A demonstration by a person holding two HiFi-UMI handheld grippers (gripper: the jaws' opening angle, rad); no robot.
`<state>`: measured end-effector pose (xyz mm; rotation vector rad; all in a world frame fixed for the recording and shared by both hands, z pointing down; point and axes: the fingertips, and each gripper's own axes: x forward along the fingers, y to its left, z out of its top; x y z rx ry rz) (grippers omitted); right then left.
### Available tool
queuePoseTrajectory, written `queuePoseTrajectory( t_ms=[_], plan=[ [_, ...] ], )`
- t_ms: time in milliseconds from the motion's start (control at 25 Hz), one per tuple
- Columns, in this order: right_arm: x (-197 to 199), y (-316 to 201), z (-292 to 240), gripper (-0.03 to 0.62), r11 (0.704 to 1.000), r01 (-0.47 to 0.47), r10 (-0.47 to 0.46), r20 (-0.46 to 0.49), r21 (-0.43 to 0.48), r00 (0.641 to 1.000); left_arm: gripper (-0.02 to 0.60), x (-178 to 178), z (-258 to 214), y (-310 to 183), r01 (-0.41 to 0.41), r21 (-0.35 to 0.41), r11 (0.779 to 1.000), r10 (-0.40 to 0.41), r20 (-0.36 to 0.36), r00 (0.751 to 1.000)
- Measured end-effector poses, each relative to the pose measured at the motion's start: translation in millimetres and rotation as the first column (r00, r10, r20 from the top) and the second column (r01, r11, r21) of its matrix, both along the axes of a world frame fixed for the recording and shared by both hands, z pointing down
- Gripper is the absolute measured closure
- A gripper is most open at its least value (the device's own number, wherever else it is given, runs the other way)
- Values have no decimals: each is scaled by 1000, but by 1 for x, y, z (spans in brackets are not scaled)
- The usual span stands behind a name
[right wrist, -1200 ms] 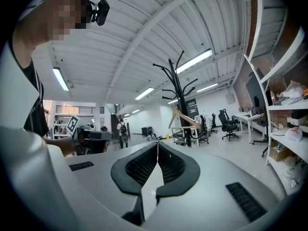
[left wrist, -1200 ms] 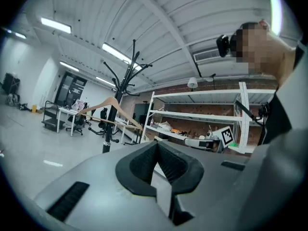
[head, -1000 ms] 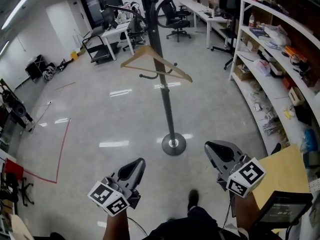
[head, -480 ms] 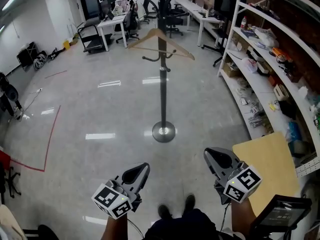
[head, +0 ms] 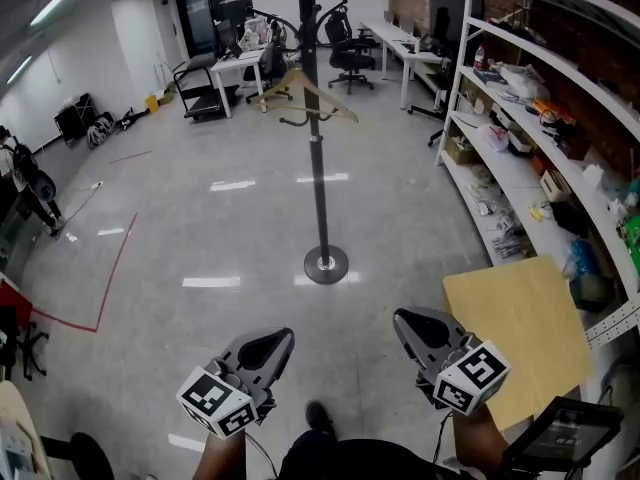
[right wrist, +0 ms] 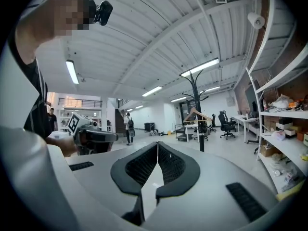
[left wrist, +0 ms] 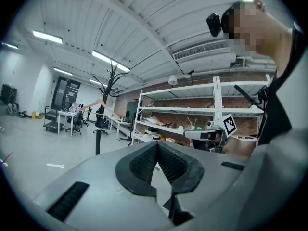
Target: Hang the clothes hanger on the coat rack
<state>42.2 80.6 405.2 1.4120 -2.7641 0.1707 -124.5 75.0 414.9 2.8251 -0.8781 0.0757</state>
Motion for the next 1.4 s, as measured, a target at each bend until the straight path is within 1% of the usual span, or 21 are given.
queuePoseTrajectory(
  t_ms=[120,160,200,240,360,480,560,680,800,880,960,1000,1080,1200,1400],
  plan=[
    [16,52,9,586,999,50,-49,-47,14,998,581,27,0,44,37,86,996,-47,122,991],
    [24,69,13,586,998,58,-57,-63,13,996,582,36,1,59,43,99,994,-56,137,989],
    [33,84,18,586,998,58,-57,-65,5,996,581,44,2,73,47,93,995,-58,127,990],
    [42,97,23,586,999,52,-53,-51,-10,997,581,50,4,85,51,72,996,-58,99,993],
    [62,132,28,586,998,39,-39,9,-48,999,581,66,12,121,58,-12,998,-57,19,998],
    [64,160,20,586,998,53,-52,20,-46,998,581,74,10,150,70,-72,995,-74,-45,996],
    [63,172,14,586,998,53,-52,20,-44,998,581,74,6,166,94,-88,992,-100,-61,993],
    [59,181,8,586,998,38,-37,27,-49,999,581,65,-2,185,121,-71,990,-124,-44,991],
    [47,190,4,586,998,33,-31,40,-49,999,581,48,-6,202,137,-47,989,-138,-20,990],
    [41,195,1,586,999,12,-11,35,-37,999,581,28,-5,205,184,-33,982,-184,-10,983],
    [36,197,-1,586,999,-17,18,51,-28,999,583,11,-10,202,224,-34,974,-225,-29,974],
    [33,200,-3,586,999,-27,29,61,-26,998,581,6,-15,204,222,-35,974,-224,-39,974],
    [22,209,-5,586,999,-38,39,69,-24,997,581,-4,-20,215,201,-24,979,-201,-37,979],
    [4,223,-10,586,999,-48,49,54,-19,997,581,-20,-16,231,180,-17,983,-181,-34,983],
    [-7,241,0,586,994,-100,101,21,-43,995,581,-27,-6,242,134,-42,990,-137,-77,988]
  ],
)
